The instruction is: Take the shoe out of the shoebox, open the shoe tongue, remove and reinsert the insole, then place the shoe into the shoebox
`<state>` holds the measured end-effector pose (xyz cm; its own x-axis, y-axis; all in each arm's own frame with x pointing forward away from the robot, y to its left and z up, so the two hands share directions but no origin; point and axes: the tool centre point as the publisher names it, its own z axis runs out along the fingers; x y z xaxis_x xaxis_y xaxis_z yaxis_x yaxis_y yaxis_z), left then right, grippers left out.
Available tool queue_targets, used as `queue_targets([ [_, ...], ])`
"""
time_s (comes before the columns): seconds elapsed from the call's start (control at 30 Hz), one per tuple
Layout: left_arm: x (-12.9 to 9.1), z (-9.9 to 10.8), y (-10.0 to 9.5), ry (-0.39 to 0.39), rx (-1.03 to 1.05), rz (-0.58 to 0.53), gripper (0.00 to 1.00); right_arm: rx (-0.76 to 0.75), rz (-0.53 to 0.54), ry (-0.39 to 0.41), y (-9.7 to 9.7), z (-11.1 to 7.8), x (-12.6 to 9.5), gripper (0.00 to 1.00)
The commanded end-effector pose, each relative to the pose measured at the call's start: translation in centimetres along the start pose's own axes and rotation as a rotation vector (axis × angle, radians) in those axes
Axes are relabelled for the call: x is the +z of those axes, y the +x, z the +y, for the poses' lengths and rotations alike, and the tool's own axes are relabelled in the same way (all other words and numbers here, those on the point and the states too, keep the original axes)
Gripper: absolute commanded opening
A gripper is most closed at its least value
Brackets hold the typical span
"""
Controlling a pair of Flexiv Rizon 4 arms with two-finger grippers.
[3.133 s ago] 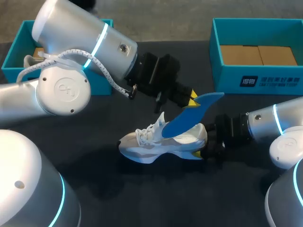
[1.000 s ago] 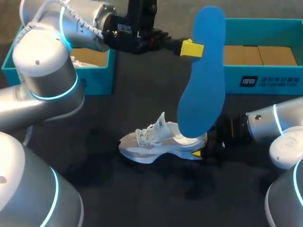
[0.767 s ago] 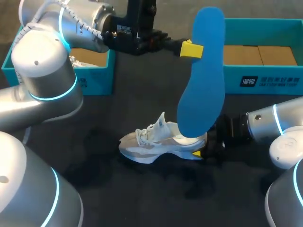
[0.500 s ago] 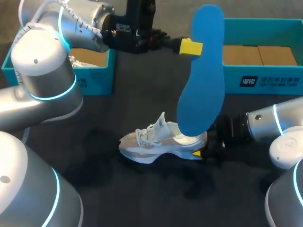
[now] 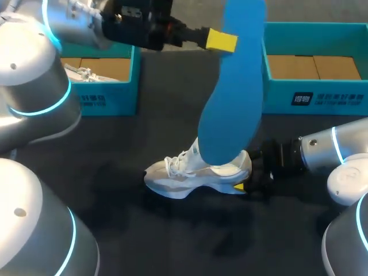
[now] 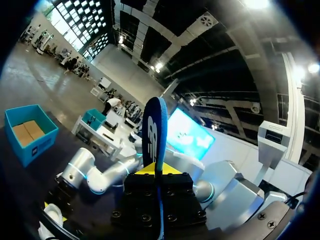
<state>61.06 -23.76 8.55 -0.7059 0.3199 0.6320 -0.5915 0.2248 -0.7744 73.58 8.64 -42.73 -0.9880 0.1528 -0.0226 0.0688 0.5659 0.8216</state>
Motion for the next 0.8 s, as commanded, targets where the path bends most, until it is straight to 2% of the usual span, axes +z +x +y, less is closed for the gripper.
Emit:
queue_targets([
  [0.03,-1.1,0.7,1.9,0.011,-0.003,-0.043,0.0,0.001,-0.001,0.007,0.0,0.1,0.0,0.0],
  [0.13,-1.5,0.9,2.8,0.035,-0.014,-0.063,0.0,0.001,-0.001,0.007,0.0,0.1,0.0,0.0],
  [0.4,-1.3,0.7,4.6,0.037,-0.039,-0.077,0.0,0.001,-0.001,0.007,0.0,0.1,0.0,0.0],
  [0.8,-1.0,1.0,4.8,0.043,-0.012,-0.074,0.0,0.001,-0.001,0.007,0.0,0.1,0.0,0.0],
])
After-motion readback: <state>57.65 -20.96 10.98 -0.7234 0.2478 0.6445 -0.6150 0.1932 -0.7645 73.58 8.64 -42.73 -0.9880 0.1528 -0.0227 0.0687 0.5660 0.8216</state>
